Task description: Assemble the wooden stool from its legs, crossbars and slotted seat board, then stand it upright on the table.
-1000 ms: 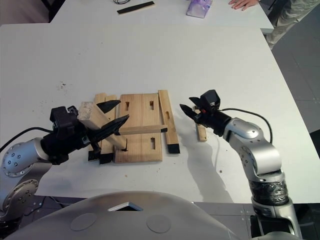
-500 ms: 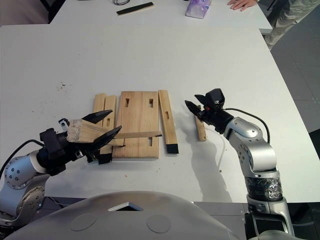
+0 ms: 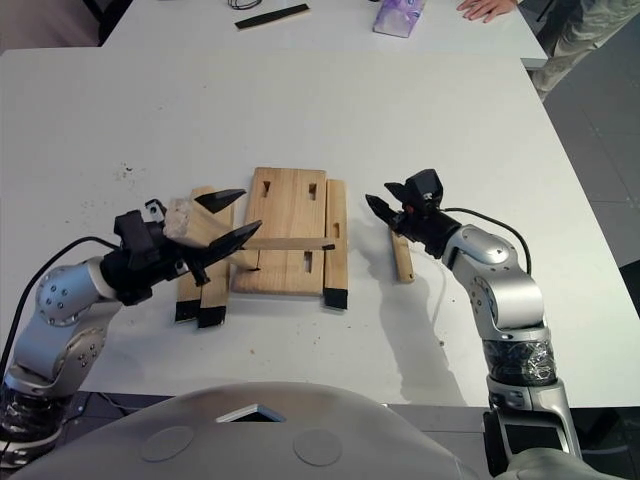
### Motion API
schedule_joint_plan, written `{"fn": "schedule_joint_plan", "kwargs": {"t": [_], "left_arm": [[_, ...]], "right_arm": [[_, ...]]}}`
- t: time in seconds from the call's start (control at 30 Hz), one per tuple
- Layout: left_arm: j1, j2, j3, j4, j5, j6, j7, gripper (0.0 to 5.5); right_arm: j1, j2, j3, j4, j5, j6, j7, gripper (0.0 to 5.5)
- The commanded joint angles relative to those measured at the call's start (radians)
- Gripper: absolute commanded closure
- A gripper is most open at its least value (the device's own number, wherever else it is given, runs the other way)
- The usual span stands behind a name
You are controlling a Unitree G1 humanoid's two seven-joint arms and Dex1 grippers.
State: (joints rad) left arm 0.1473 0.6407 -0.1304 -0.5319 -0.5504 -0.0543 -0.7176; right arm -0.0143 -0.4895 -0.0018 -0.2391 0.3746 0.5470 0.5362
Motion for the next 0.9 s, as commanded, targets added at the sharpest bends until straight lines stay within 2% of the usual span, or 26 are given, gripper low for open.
{"fn": "schedule_joint_plan", "kwargs": {"t": [0.03, 0.2, 0.37, 0.6, 0.9], "left_arm": [[-0.033, 0.105, -0.068, 0.191, 0.068, 0.301, -0.033, 3.59], [-0.053, 0.099, -0.086, 0.258, 0.020, 0.338, -0.038, 3.59], [-0.010, 0.120, -0.107, 0.284, 0.052, 0.275, -0.071, 3.59], [-0.009, 0.125, -0.093, 0.270, -0.043, 0.276, -0.156, 3.59], [0.093, 0.173, -0.109, 0.259, 0.021, 0.188, -0.160, 3.59]], "right_arm": [[-0.038, 0.020, 0.014, 0.015, -0.028, -0.018, -0.014, 3.19], [-0.036, 0.030, 0.017, 0.023, -0.043, -0.018, -0.022, 3.19], [-0.036, 0.034, 0.007, 0.016, -0.044, -0.014, -0.028, 3.19], [-0.036, 0.040, 0.006, 0.009, -0.050, -0.009, -0.030, 3.19], [-0.007, 0.038, 0.003, -0.014, -0.061, -0.016, -0.028, 3.19]]}}
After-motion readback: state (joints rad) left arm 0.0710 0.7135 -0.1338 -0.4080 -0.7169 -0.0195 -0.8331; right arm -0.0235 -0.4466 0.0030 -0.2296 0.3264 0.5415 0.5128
